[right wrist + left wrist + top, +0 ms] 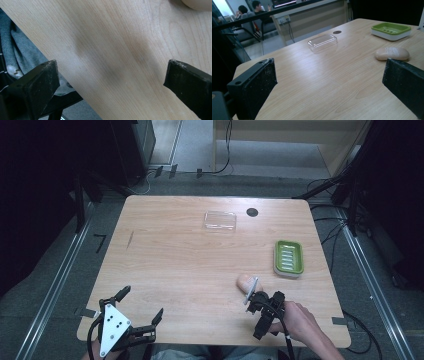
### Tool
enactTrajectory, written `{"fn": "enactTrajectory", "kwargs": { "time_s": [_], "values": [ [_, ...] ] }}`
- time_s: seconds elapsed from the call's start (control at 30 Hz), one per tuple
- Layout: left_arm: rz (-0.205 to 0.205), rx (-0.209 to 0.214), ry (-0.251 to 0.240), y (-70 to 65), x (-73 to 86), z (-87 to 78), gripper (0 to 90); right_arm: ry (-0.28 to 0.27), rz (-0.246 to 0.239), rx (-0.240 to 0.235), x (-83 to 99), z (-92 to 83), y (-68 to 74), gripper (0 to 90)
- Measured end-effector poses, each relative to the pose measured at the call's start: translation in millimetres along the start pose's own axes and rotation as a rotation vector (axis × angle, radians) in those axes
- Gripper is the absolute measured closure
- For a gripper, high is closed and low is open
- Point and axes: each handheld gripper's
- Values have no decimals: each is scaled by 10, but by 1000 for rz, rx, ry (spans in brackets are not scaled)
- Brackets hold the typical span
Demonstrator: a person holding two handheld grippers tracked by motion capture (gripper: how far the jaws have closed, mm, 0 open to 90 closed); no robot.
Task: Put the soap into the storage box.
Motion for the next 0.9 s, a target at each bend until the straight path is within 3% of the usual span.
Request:
{"fn": "enactTrajectory", "kwargs": {
  "time_s": [0.9],
  "values": [
    [1, 0, 1, -1, 1, 0, 0, -2, 4, 29, -135, -187, -115, 5]
  ]
}}
Point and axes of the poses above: each handheld gripper's, and its own axes: z roughly forward along the jaws, x roughly out of its underside, y roughly to its left, and after that the axes turned 2 degrees about x, right-handed
